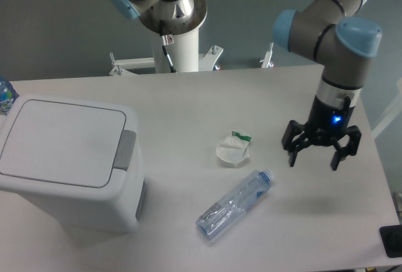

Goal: Open the trash can

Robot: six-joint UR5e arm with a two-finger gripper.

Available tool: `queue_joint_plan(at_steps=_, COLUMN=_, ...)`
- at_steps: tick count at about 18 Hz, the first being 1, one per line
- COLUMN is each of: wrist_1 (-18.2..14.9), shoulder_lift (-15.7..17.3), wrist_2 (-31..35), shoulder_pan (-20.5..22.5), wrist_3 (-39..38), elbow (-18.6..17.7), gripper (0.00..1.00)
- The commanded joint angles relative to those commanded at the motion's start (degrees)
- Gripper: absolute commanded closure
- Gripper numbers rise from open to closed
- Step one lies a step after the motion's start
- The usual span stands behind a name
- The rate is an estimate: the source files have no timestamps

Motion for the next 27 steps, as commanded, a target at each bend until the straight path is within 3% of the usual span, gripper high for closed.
queue_joint_plan(at_steps=6, wrist_1=-0.1, shoulder_lift=6.0, wrist_2=-0.7, shoulder_pan=-8.0, wrist_3=-6.1, elbow=0.3, gripper=0.00)
queue_joint_plan(at_steps=10, wrist_1=0.0, shoulder_lift=10.2, wrist_2=-0.5, shoulder_pan=-11.8, wrist_3=-7.9, elbow=-1.8, gripper=0.00)
queue_joint_plan(at_steps=14, wrist_1=-0.2, shoulder_lift=10.9, wrist_2=-0.9, shoulder_pan=-14.7, wrist_3=-8.2, elbow=-2.5, gripper=0.00)
queue_joint_plan(at_steps=27, wrist_1=0.4, shoulder_lift=12.1, wrist_2=-0.3, shoulder_pan=-15.0, wrist_3=-7.3, elbow=-7.3, gripper=0.00)
